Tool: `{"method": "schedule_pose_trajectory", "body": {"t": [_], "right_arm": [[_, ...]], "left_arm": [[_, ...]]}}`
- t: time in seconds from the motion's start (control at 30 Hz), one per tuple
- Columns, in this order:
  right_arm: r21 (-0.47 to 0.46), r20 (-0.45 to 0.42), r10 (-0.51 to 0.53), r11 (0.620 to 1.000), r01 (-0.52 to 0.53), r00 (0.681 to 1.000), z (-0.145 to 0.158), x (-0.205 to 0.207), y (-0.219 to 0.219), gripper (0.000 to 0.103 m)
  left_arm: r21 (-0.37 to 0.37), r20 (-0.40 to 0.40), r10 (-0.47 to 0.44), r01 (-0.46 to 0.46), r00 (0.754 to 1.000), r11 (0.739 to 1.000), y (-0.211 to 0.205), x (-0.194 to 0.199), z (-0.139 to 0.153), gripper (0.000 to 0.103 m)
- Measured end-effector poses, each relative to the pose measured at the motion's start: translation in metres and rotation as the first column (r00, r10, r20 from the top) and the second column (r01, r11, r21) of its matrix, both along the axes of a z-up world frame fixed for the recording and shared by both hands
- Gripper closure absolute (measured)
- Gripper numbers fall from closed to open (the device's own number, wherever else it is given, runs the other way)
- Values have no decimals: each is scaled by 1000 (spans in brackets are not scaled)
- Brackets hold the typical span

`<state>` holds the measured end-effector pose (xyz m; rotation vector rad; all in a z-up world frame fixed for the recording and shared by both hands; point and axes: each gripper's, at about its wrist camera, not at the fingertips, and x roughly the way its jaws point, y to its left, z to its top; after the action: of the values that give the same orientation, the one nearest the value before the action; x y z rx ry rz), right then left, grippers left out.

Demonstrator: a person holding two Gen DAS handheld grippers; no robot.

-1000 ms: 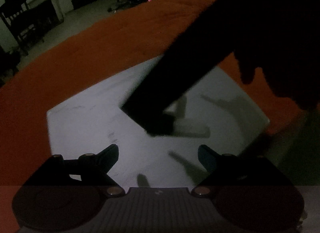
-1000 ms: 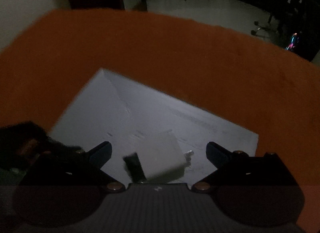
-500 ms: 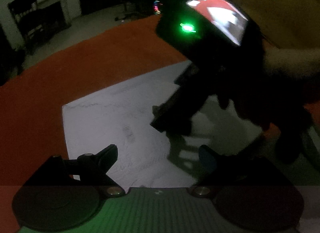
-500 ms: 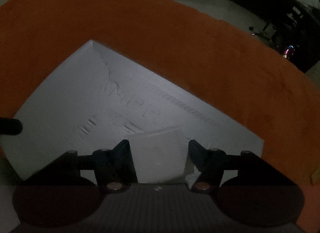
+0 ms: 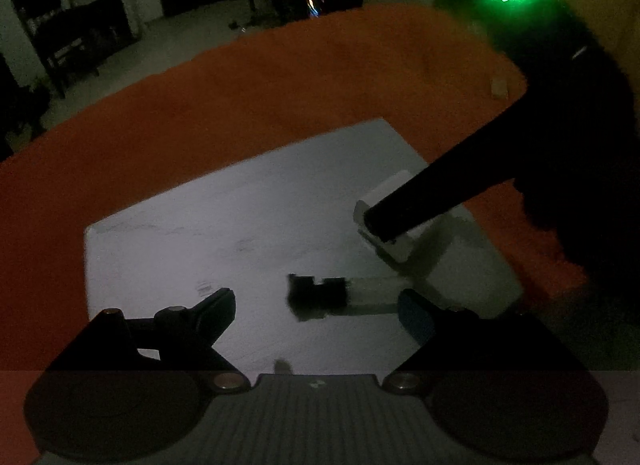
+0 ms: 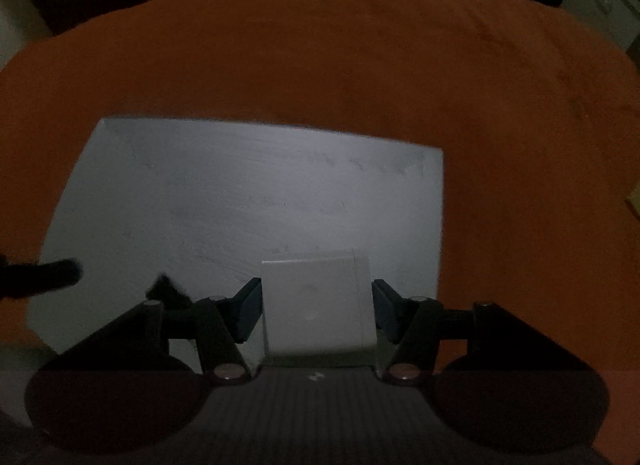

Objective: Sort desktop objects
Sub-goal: 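Grasp the white charger block with the right tool, then grasp the clear black-capped tube with the left tool while the right tool holds the charger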

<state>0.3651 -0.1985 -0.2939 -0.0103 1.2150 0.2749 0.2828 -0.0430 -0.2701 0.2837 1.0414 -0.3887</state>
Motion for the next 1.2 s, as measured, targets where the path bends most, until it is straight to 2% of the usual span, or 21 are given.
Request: {"method": "schedule_pose_trajectory", "body": {"t": [0.13, 0.23, 0.33, 0.4, 0.5, 0.6, 0.8, 0.9, 0.97, 1.03, 1.1, 1.2], "right_arm": [[-23, 9, 55, 998, -54, 998, -2, -5, 1, 42], [-8, 16, 52, 999, -52, 998, -1, -13, -20, 42], [3, 10, 50, 999, -50, 999, -6, -8, -22, 42], [0, 5, 58, 998, -58, 998, -3, -6, -17, 42], [0, -5, 51, 999, -51, 999, 3, -9, -16, 42], [9, -11, 21, 1000, -21, 1000, 4, -6, -22, 42], [2, -10, 23, 1000, -23, 1000, 8, -6, -21, 42], [22, -11, -16, 1000, 17, 1000, 5, -6, -25, 42], [24, -14, -15, 1000, 15, 1000, 6, -6, -25, 42], [20, -15, -6, 1000, 6, 1000, 6, -6, -26, 42], [16, -17, 5, 1000, -5, 1000, 6, -7, -27, 42], [15, -22, 9, 1000, -8, 1000, 6, -7, -32, 42]], "left_arm": [[74, -56, -16, 20, 998, 997, -21, 11, -14, 20], [119, -113, 13, 0, 994, 993, -25, 20, -21, 20], [157, -177, 43, -15, 983, 988, -29, 30, -27, 20], [132, -260, 41, -7, 965, 991, -30, 38, -29, 20], [121, -243, -6, 37, 970, 992, -40, 43, -19, 16], [69, -280, 18, 2, 960, 998, -41, 49, -18, 14], [94, -315, 116, -91, 942, 991, -34, 56, -31, 14], [77, -318, 130, -110, 939, 991, -30, 57, -28, 15], [62, -304, 121, -107, 945, 992, -28, 53, -27, 24], [46, -290, 102, -93, 952, 995, -26, 47, -25, 43], [23, -296, 47, -42, 954, 999, -20, 44, -19, 54], [59, -241, -41, 56, 970, 997, -5, 37, -6, 57]]}}
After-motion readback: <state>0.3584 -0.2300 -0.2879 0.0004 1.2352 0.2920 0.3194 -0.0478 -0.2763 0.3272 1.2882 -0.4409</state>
